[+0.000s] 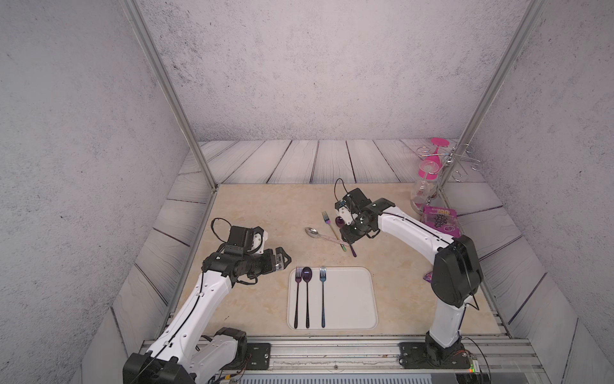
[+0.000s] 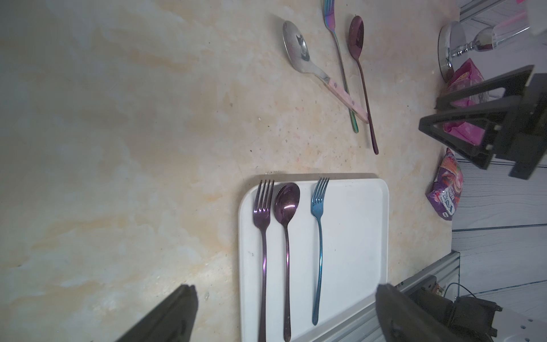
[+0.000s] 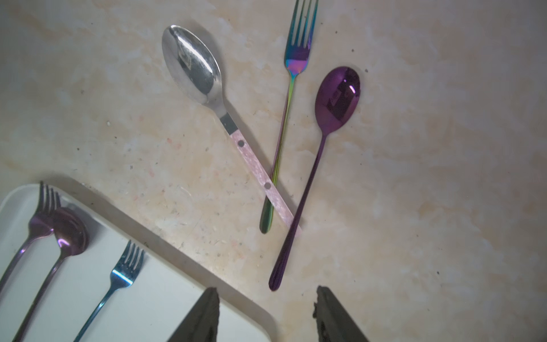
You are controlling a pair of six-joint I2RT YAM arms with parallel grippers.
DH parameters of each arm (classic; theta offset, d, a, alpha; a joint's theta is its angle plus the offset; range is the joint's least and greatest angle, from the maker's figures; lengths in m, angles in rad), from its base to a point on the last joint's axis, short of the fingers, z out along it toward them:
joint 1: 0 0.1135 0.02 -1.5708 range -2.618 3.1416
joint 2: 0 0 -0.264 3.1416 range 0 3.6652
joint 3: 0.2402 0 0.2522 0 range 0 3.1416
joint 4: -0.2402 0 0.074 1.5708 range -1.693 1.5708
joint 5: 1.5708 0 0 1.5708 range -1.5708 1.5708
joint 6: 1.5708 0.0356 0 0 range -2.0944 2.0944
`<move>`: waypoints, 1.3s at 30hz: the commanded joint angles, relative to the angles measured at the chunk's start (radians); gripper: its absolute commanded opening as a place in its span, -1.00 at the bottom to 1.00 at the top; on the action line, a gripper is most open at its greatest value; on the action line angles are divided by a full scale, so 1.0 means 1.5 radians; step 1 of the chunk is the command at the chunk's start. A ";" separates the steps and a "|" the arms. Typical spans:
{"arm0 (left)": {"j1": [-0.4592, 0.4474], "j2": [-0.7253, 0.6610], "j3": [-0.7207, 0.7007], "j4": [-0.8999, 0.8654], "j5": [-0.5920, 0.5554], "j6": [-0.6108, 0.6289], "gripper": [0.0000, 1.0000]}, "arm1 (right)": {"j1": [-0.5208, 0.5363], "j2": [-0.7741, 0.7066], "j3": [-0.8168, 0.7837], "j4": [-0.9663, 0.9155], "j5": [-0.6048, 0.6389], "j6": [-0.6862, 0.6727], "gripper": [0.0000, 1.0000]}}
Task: Set the spoon and fork side by side
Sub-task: Pick up the spoon from the center of the board.
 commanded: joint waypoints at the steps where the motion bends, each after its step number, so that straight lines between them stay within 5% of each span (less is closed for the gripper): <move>1: -0.006 -0.033 -0.006 0.026 -0.027 -0.003 0.99 | 0.000 0.052 0.043 0.005 -0.063 -0.090 0.04; 10: -0.006 -0.074 -0.019 0.009 -0.056 -0.012 0.99 | 0.000 0.200 0.151 0.015 -0.099 -0.136 -0.10; 30: -0.006 -0.110 -0.030 0.009 -0.094 -0.022 0.99 | -0.003 0.358 0.324 -0.053 -0.088 -0.167 -0.15; 39: -0.006 -0.124 -0.028 0.001 -0.116 -0.024 0.99 | -0.001 0.363 0.313 -0.053 -0.065 -0.169 -0.52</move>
